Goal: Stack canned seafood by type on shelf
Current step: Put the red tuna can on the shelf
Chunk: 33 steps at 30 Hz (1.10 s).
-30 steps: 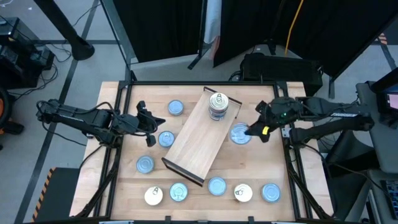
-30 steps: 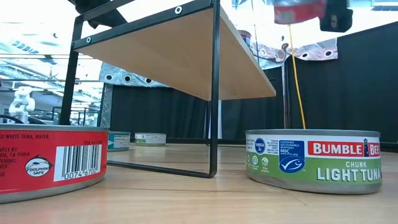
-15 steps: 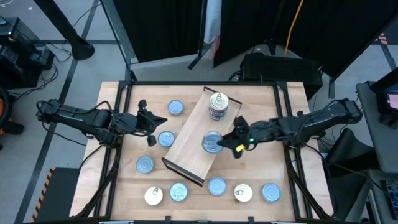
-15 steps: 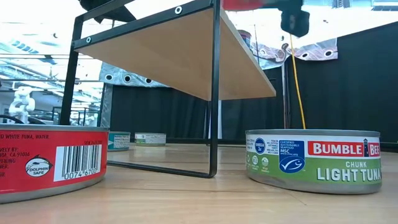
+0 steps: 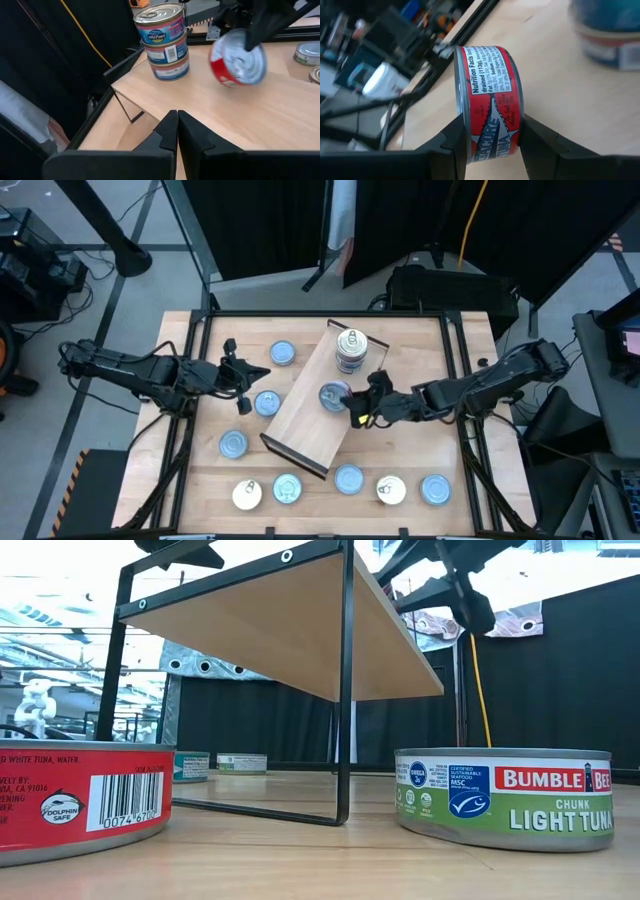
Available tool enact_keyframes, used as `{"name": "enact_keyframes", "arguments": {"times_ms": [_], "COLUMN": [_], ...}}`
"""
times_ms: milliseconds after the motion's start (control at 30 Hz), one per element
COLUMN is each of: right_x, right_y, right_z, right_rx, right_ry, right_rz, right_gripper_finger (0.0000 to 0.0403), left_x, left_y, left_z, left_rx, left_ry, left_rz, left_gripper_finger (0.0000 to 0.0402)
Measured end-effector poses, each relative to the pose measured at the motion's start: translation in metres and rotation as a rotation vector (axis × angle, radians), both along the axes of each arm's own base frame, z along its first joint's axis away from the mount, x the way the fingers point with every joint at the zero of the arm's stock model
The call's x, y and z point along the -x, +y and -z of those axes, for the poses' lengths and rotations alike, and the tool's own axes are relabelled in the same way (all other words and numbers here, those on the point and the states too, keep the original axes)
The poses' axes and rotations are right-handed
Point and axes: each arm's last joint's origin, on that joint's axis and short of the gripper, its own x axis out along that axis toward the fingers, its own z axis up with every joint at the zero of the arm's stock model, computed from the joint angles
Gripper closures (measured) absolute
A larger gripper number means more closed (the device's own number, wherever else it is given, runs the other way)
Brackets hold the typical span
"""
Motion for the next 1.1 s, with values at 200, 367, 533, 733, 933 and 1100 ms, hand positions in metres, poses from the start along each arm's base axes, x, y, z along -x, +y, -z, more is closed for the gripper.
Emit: {"name": "enact_keyframes", "arguments": {"times_ms": [200, 367, 533, 733, 933, 1100], "right_x": [-0.004, -0.007, -0.010, -0.009, -0.009, -0.007], "right_y": [0.001, 0.001, 0.001, -0.003, -0.007, -0.008], "right_z": [0.008, 0.012, 0.016, 0.020, 0.021, 0.020], "right_rx": [-0.043, -0.079, -0.094, -0.079, -0.049, -0.016], "right_ry": [0.006, -0.006, -0.018, 0.023, 0.039, 0.062], "right_rz": [0.049, 0.086, 0.143, 0.162, 0.156, 0.144], "right_gripper_finger": [0.0268, 0.0268, 0.0249, 0.0200, 0.0151, 0.0111], "left_x": [0.000, 0.000, -0.001, -0.002, -0.002, -0.002], "left_y": [-0.001, -0.001, -0.002, -0.003, -0.003, -0.003], "left_z": [0.000, 0.000, -0.001, -0.002, -0.002, -0.002], "left_rx": [0.017, 0.018, 0.009, 0.018, 0.020, 0.020], "left_ry": [0.004, 0.003, -0.008, -0.013, -0.013, -0.012], "left_rz": [0.038, 0.045, 0.061, 0.085, 0.088, 0.087], "left_gripper_finger": [0.0387, 0.0387, 0.0387, 0.0387, 0.0387, 0.0387]}}
